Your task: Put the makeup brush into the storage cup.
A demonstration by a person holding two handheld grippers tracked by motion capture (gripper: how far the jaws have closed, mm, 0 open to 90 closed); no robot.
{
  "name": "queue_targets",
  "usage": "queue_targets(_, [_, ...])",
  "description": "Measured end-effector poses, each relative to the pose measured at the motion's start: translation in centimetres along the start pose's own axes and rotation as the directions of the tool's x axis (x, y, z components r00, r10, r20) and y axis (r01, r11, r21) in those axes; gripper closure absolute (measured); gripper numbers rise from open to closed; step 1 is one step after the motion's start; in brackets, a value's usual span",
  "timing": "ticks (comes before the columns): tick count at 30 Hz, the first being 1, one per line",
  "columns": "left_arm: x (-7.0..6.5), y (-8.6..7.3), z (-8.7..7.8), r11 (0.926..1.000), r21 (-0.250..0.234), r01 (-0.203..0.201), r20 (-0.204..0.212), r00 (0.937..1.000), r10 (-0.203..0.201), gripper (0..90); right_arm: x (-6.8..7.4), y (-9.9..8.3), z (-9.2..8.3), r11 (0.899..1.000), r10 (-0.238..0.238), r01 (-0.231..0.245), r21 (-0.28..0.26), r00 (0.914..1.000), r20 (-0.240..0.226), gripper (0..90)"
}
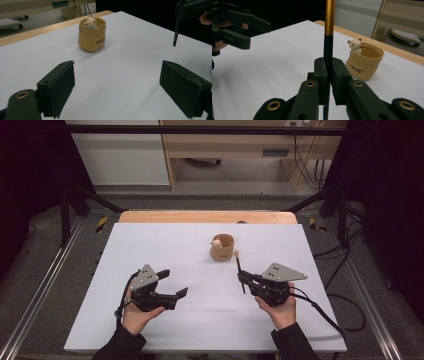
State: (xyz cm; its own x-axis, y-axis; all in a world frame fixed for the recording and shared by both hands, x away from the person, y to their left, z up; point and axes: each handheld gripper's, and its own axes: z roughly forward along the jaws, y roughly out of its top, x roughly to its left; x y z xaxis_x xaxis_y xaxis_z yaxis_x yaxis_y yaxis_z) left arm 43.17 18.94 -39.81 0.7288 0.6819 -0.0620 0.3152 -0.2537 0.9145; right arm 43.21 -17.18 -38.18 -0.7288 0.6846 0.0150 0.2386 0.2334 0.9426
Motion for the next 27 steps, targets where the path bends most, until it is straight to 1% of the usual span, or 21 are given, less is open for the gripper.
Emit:
queue_targets(3, [0.5, -0.5, -0.5, 1.0000, 0.002, 0.008, -0.022, 0.9997, -0.008, 11.9, -0.3, 0.3, -0.2, 1.000, 0.016, -0.016, -0.016, 0.9998, 0.011, 83.3])
queue_targets(6, [1.0, -0.9, -1.1, 0.9998, -0.008, 0.020, -0.040, 0.9990, -0.021, 11.7, -0.6, 0.6, -0.4, 0.999, 0.032, -0.032, -0.029, 0.9992, 0.022, 83.3])
queue_targets(10, [1.7, -1.5, -1.9, 0.9995, -0.017, 0.025, -0.072, 0.9971, -0.026, 11.2, -1.0, 0.9, -0.6, 0.998, 0.045, -0.044, -0.045, 0.9984, 0.033, 83.3])
queue_targets(13, [2.2, -2.0, -2.5, 0.9995, -0.015, 0.027, -0.090, 0.9955, -0.028, 11.0, -1.2, 1.2, -0.7, 0.997, 0.052, -0.050, -0.052, 0.9978, 0.041, 83.3])
queue_targets(18, [3.1, -2.7, -3.5, 0.9993, -0.020, 0.032, -0.125, 0.9916, -0.034, 10.9, -1.3, 1.7, -0.7, 0.996, 0.059, -0.055, -0.068, 0.9968, 0.054, 83.3])
queue_targets(23, [3.9, -3.6, -4.3, 0.9993, -0.011, 0.035, -0.160, 0.9864, -0.036, 10.5, -1.5, 2.2, -0.5, 0.995, 0.064, -0.059, -0.086, 0.9958, 0.066, 83.2])
queue_targets(27, [4.4, -4.1, -4.7, 0.9990, -0.016, 0.042, -0.172, 0.9842, -0.044, 10.4, -1.6, 2.7, -0.4, 0.993, 0.070, -0.063, -0.098, 0.9950, 0.071, 83.3])
